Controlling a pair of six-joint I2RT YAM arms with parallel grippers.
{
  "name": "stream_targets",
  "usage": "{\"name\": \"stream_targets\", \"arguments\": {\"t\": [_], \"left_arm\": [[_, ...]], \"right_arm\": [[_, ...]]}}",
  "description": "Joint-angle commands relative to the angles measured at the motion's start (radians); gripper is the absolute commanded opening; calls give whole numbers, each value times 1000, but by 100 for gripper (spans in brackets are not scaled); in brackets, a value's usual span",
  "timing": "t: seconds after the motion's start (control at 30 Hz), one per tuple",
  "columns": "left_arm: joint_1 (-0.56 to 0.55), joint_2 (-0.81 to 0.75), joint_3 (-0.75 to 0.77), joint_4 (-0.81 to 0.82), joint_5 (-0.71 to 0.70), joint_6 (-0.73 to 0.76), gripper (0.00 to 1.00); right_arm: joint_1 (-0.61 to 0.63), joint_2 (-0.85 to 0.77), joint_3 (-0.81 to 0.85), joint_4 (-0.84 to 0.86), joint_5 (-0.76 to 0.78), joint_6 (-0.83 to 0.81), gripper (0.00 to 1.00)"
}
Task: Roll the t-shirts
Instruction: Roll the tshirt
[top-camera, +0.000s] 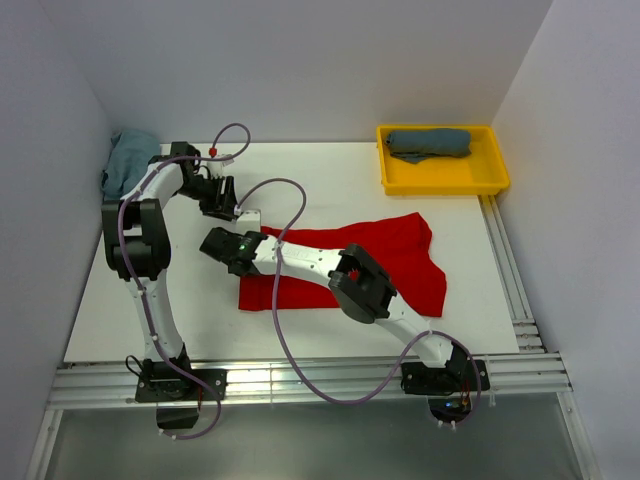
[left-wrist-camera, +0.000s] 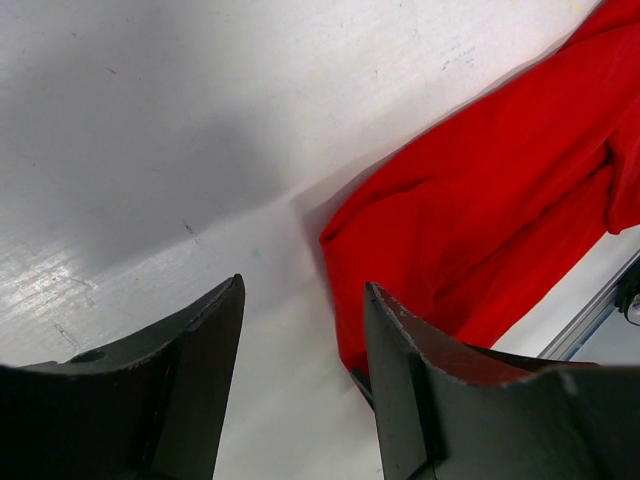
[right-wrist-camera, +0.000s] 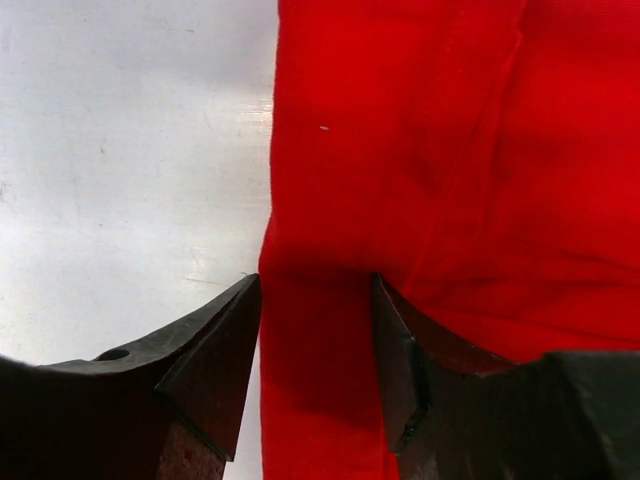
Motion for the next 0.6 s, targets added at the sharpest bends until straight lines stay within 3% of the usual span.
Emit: {"name": "stream_targets", "arguments": {"t": [0.0, 0.33, 0.57], "left_arm": [[-1, -11, 9, -5, 3, 24, 56], [-1, -3, 4, -4, 3, 26, 56], [-27, 3, 6, -7, -2, 29, 56]], "right_arm": [[7, -52, 50, -54, 67, 19, 55], [9, -13, 64, -30, 27, -1, 64], [6, 33, 77, -10, -18, 1, 64]]}}
